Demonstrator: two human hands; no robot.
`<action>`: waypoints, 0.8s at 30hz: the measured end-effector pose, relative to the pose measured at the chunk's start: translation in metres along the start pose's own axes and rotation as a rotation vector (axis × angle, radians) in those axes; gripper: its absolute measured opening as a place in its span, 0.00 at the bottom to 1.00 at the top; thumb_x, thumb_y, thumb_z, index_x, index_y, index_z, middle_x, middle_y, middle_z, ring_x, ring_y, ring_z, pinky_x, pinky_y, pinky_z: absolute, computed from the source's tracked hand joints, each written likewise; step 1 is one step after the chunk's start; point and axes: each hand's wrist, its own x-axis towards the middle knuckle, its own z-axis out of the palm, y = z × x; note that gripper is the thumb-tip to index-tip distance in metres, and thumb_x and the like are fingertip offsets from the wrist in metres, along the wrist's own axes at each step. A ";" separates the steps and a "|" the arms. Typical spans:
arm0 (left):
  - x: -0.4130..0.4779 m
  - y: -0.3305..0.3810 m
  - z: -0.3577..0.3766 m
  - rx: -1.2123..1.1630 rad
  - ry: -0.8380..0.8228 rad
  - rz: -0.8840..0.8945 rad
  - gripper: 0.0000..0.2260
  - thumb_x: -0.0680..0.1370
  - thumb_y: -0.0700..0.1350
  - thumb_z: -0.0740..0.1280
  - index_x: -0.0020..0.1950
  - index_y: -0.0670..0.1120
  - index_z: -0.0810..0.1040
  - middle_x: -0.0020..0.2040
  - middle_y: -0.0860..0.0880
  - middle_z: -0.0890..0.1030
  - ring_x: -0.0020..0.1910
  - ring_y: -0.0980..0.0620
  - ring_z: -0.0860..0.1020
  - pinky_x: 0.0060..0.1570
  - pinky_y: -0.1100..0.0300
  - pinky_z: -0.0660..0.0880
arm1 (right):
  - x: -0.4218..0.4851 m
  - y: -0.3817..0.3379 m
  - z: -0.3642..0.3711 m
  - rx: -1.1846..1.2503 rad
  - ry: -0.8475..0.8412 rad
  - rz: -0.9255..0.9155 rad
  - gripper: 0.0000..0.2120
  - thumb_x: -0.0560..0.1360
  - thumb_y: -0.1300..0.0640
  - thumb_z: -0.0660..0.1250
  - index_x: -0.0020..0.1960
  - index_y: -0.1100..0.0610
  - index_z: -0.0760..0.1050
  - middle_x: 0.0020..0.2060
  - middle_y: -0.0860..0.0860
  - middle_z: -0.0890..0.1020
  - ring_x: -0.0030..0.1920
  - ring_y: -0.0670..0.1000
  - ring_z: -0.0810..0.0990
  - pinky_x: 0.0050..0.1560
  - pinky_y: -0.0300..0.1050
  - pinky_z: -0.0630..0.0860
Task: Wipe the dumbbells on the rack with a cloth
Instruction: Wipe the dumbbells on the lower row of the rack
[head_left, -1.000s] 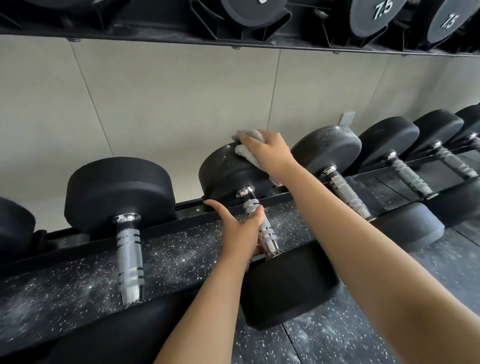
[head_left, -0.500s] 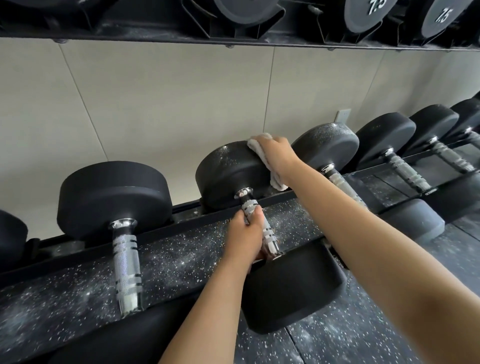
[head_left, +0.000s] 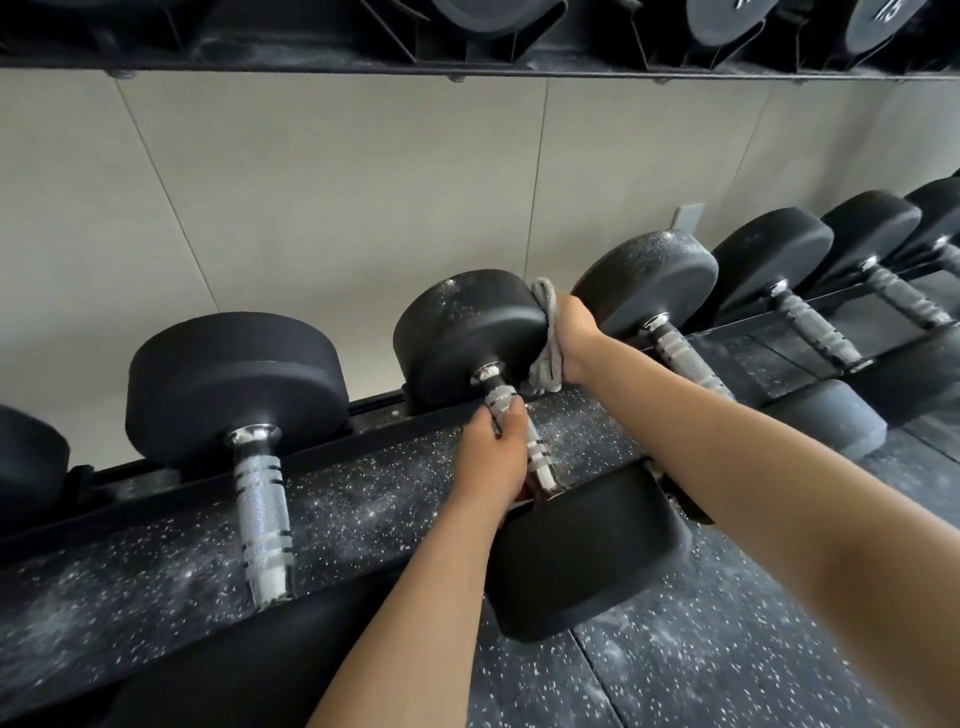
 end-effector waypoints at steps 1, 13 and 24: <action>0.000 0.000 0.000 0.000 -0.002 -0.005 0.11 0.79 0.57 0.60 0.48 0.52 0.75 0.47 0.48 0.80 0.50 0.44 0.80 0.54 0.41 0.77 | -0.004 -0.004 0.001 -0.035 -0.005 0.010 0.08 0.70 0.49 0.63 0.45 0.52 0.74 0.44 0.55 0.74 0.43 0.57 0.72 0.45 0.51 0.72; -0.008 0.004 -0.003 0.017 -0.025 0.024 0.15 0.81 0.55 0.59 0.61 0.47 0.74 0.51 0.51 0.79 0.51 0.54 0.78 0.50 0.61 0.72 | -0.101 -0.055 0.064 -1.466 -0.172 -1.022 0.17 0.82 0.44 0.56 0.63 0.47 0.77 0.65 0.44 0.78 0.64 0.51 0.76 0.55 0.49 0.74; -0.009 0.006 -0.003 0.003 -0.023 0.040 0.09 0.81 0.54 0.59 0.55 0.50 0.73 0.50 0.52 0.78 0.46 0.58 0.76 0.46 0.64 0.69 | -0.075 -0.078 0.036 -1.162 -0.414 -0.722 0.14 0.81 0.43 0.59 0.62 0.43 0.79 0.59 0.43 0.81 0.60 0.46 0.77 0.66 0.46 0.71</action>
